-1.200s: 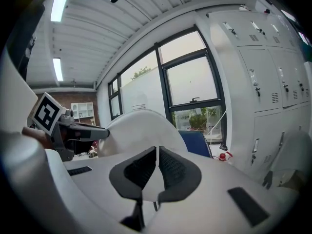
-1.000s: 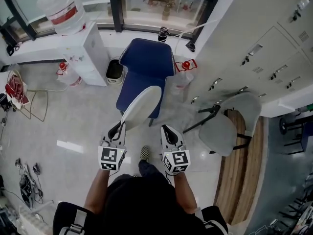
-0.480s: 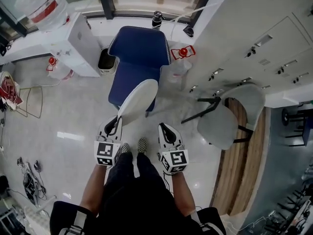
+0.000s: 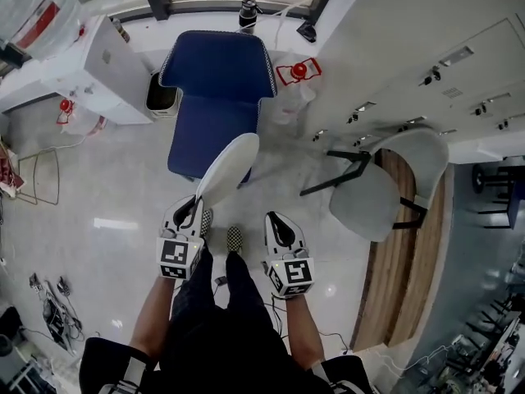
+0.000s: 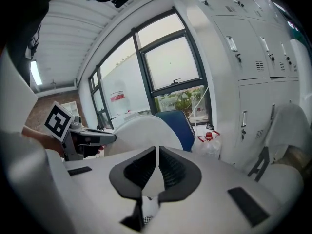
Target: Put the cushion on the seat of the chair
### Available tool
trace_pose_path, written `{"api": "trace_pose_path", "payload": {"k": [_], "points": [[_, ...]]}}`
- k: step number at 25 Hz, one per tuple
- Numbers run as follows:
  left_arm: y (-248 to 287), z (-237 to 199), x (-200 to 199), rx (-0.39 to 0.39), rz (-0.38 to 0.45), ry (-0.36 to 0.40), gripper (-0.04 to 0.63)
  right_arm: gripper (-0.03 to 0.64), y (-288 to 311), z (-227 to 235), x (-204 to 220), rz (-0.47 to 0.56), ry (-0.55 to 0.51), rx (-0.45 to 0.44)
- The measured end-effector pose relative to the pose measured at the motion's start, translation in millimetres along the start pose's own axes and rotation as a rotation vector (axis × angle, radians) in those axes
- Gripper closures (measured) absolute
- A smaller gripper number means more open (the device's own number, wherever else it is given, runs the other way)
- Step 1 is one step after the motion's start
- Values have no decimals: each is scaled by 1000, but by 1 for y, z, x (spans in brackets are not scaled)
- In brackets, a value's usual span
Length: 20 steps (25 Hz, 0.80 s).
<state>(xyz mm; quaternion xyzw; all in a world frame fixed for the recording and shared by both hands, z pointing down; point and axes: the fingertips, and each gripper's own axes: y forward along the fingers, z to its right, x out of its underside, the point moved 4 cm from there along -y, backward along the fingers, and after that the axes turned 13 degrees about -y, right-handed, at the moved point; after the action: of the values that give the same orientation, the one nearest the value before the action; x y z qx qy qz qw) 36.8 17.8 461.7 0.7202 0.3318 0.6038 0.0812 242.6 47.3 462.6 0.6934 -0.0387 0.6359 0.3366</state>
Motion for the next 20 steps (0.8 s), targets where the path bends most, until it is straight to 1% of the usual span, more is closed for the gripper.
{"api": "trace_pose_path", "payload": {"k": [4,12,15,20], "points": [[25,-10,12,33,-31,12,563,575,9,0,20,-46,36,32],[66,-22,37,80,-83,7,563,575,29,-1,48,-100,75,53],[77,-29,46,84,-101,-13,563,575,36,1,53,-112,84,60],[90,-44,45,65,-87,-17,563,575,48,4,65,-139,91,59]]}}
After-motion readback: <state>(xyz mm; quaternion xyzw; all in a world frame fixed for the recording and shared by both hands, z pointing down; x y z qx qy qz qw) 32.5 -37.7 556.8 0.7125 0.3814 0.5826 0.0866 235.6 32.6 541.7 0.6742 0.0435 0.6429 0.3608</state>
